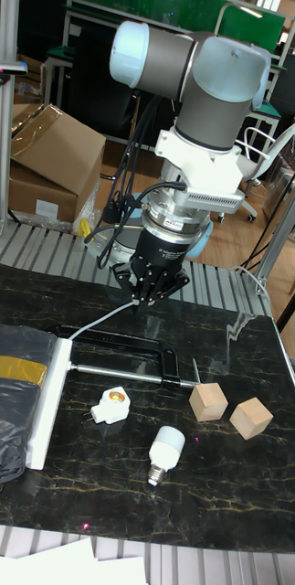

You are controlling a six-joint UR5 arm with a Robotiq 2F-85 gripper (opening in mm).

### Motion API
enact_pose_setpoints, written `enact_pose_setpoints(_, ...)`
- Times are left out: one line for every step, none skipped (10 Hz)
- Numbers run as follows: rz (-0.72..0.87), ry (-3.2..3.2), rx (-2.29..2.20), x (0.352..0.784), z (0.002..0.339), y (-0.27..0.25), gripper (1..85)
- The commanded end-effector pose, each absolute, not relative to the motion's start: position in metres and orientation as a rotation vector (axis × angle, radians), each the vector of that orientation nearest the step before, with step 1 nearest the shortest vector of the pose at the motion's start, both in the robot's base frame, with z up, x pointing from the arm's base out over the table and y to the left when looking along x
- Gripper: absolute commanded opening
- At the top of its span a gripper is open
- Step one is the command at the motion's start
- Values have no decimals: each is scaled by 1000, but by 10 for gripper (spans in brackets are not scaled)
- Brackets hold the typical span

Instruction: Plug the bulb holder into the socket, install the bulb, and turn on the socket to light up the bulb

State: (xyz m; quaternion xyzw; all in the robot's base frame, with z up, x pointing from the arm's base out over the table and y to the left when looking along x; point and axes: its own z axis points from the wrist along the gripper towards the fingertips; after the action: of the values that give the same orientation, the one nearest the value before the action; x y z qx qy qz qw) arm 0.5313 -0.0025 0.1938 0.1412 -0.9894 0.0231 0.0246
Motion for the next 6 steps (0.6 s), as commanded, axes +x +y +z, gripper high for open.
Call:
enact_pose_setpoints(80,-3073,417,535,190,-4,10)
enact_pose_setpoints(84,-3070,416,534,191,-5,10)
enact_pose_setpoints(70,-3071,417,534,193,-2,10)
enact_pose_setpoints(64,-3069,423,533,192,-1,10)
enact_pose_setpoints(85,-3064,424,533,193,-4,10)
enact_pose_setpoints(74,-3068,428,533,193,-2,10)
